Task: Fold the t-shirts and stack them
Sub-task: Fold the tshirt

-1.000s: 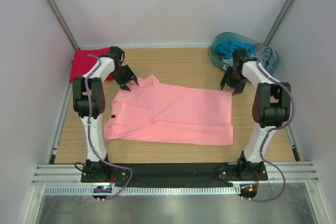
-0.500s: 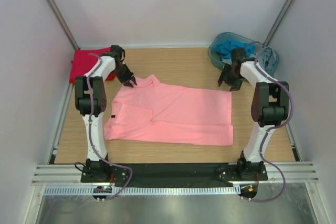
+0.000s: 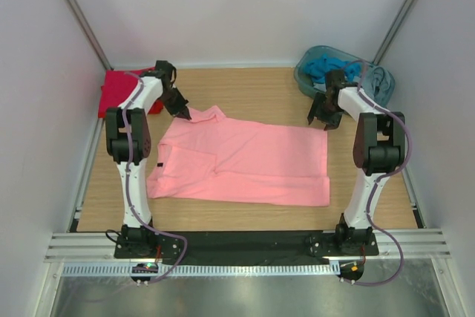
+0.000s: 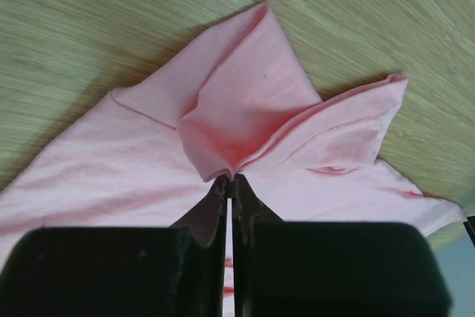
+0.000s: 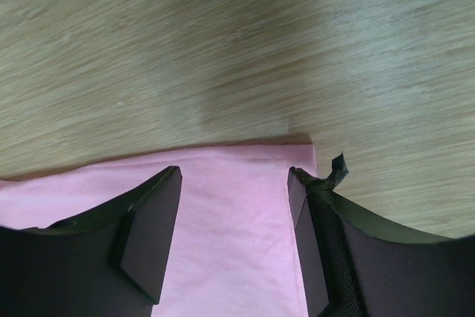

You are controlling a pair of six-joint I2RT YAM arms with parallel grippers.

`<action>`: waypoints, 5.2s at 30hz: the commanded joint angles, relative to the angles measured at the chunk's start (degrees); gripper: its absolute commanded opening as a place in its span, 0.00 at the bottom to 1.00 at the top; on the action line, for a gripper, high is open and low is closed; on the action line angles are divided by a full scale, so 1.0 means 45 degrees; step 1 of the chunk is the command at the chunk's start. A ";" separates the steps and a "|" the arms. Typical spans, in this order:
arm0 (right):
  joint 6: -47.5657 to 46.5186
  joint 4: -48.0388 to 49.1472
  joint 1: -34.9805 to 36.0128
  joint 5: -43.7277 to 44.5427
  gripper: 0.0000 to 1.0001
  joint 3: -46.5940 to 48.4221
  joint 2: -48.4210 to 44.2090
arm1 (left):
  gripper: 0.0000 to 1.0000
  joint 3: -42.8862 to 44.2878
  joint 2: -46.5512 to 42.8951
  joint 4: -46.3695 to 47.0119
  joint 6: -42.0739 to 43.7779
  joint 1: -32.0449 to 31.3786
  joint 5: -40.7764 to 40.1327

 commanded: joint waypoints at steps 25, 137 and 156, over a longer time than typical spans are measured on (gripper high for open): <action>-0.0983 0.1186 -0.0558 0.0232 0.62 -0.0298 0.0541 | 0.00 0.1551 -0.0778 -0.0889 0.0149 0.0007 0.0370; 0.0854 0.2573 -0.0558 0.0545 0.38 -0.3874 -0.1353 | 0.36 -0.1830 -0.0329 0.0441 0.0872 -0.0227 -0.0176; 0.2357 -0.0146 -0.0245 -0.1622 0.37 -0.5237 -0.4340 | 0.43 -0.1941 -0.3686 -0.1691 0.2451 -0.0227 -0.0510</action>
